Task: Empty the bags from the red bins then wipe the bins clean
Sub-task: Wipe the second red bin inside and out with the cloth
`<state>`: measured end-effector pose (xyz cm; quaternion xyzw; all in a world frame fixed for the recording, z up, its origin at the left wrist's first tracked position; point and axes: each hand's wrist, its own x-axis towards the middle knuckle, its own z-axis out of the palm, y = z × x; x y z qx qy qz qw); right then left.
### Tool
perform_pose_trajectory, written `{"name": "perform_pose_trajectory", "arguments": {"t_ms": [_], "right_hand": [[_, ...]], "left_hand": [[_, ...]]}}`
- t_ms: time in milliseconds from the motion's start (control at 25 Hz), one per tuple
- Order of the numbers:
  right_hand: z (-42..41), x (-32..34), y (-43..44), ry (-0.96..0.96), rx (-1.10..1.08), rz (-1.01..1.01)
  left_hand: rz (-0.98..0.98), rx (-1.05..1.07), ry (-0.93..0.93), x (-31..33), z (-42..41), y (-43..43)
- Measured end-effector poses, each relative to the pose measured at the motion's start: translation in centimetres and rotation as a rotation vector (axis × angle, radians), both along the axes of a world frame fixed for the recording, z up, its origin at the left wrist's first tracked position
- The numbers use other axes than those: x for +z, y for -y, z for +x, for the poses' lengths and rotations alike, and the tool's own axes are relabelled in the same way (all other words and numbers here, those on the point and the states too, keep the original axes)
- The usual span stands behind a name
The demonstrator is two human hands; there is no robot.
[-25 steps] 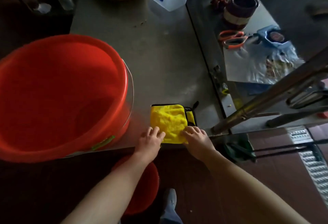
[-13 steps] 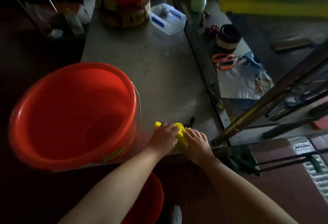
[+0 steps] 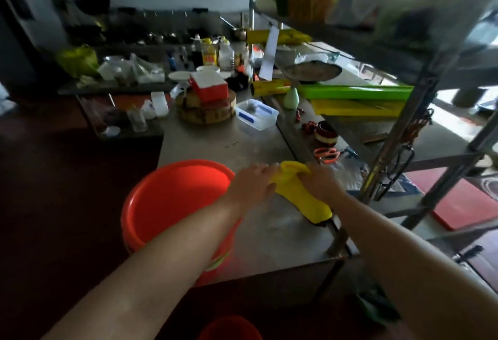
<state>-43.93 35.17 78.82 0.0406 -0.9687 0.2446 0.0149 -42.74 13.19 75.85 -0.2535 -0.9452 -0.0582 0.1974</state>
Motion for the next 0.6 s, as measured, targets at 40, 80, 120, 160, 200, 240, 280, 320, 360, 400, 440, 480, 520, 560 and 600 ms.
{"name": "perform_pose_trajectory", "arguments": {"t_ms": [40,80,120,160,200,240,280,320,360,400,440,480,520,560,600], "right_hand": [[0.1,2.0,1.0,-0.051,-0.014,-0.008],[0.3,3.7,2.2,-0.091,-0.031,-0.032],[0.4,5.1,3.4,-0.122,-0.04,-0.057],[0.7,6.1,4.7,-0.145,-0.034,-0.063],[1.0,6.7,6.4,-0.173,-0.01,-0.05],[1.5,6.9,8.2,-0.195,0.023,-0.022],[2.1,6.9,10.1,-0.217,0.072,0.007],[2.9,6.4,12.1,-0.215,0.128,0.042],[3.7,5.5,14.1,-0.194,0.197,0.089],[4.6,4.3,16.0,-0.153,0.272,0.158],[5.6,2.8,18.1,-0.097,0.352,0.24],[6.7,1.3,19.7,-0.041,0.417,0.333],[7.7,-0.2,20.8,0.003,0.469,0.419],[8.9,-1.7,21.9,0.047,0.508,0.486],[9.9,-2.9,22.6,0.1,0.525,0.517]], "left_hand": [[0.001,0.031,0.011,1.2,0.7,2.0],[-0.013,0.071,0.038,2.0,1.4,4.3],[-0.038,0.107,0.065,2.6,2.2,6.6],[-0.052,0.134,0.099,2.7,3.1,8.8],[-0.063,0.161,0.142,2.6,4.4,11.2],[-0.087,0.195,0.201,2.4,5.8,13.4],[-0.126,0.229,0.271,2.0,7.1,15.5],[-0.163,0.254,0.354,1.5,8.4,17.4],[-0.184,0.262,0.442,1.0,9.7,18.9],[-0.193,0.257,0.526,0.3,10.8,20.2],[-0.194,0.248,0.606,-0.3,12.1,21.6],[-0.201,0.239,0.673,-1.0,13.2,22.6],[-0.222,0.231,0.724,-1.7,14.1,23.2],[-0.243,0.229,0.766,-2.4,15.2,23.9],[-0.256,0.226,0.78,-3.2,16.0,24.4]]}}
